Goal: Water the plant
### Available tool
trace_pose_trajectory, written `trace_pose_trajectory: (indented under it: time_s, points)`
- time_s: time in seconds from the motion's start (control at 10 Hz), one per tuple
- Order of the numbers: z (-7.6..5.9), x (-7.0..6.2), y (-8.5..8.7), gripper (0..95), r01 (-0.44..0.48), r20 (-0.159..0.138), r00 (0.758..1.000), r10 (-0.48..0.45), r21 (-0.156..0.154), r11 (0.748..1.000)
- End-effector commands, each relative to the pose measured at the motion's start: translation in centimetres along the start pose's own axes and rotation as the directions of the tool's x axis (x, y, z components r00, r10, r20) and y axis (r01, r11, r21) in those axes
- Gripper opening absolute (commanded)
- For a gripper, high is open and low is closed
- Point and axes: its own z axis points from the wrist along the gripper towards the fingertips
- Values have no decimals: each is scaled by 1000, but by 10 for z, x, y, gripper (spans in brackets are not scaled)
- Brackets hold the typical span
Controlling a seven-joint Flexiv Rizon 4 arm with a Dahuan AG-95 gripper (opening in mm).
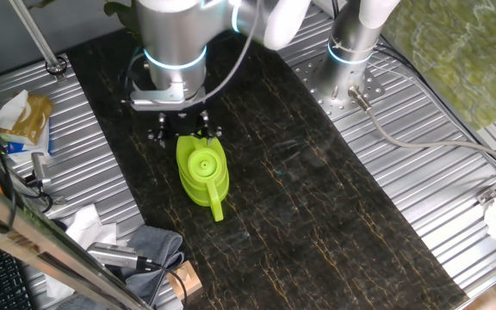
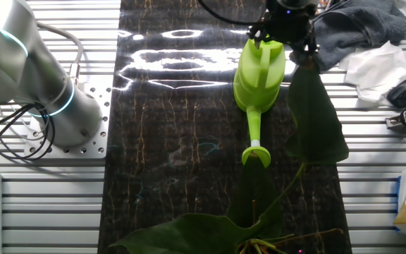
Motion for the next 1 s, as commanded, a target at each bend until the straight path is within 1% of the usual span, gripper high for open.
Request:
trace_pose_trajectory:
  time_s: [0.1,0.3,0.5,0.9,1.0]
  points:
    - [2,1,1,950,-1,-7,1000,1,8,1000]
    - [5,2,1,950,-3,-3,1000,3,7,1000]
    - [5,3,2,950,12,16,1000,-12,-2,1000]
    - [5,3,2,950,0,5,1000,0,2,1000]
    - [5,3,2,950,-20,5,1000,20,1,1000]
